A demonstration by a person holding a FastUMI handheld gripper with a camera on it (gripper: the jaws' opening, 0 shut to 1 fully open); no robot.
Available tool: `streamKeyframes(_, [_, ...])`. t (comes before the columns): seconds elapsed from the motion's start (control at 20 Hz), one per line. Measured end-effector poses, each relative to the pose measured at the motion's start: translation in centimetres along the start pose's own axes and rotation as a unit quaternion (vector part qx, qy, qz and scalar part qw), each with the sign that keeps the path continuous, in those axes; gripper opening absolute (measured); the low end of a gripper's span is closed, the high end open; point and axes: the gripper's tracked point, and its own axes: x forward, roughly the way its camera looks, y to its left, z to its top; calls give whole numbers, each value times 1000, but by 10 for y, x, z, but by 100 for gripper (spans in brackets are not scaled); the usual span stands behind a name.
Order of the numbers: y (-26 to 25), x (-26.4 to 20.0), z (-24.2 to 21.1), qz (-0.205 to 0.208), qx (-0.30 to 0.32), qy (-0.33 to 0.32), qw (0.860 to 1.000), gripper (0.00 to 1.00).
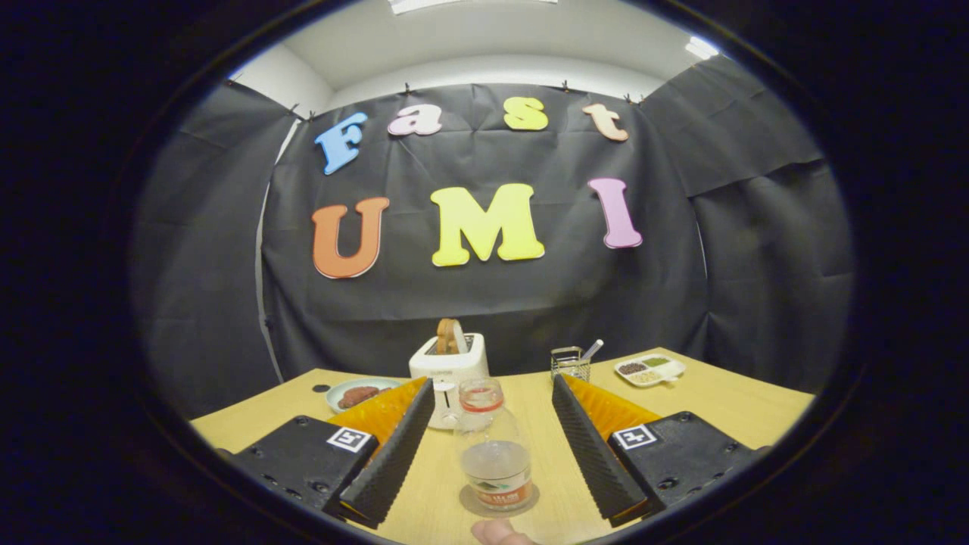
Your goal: Take the bottle from table, then pour the juice into the cup, finally place the bottle on the coaster
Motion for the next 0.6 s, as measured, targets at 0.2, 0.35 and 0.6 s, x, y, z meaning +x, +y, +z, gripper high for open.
streamKeyframes(0.2, [10,-38,28,15,-28,-9,999,100])
streamKeyframes(0.35, [11,-66,41,9,-70,-18,997,100])
streamKeyframes(0.6, [21,-110,54,34,-62,4,998,100])
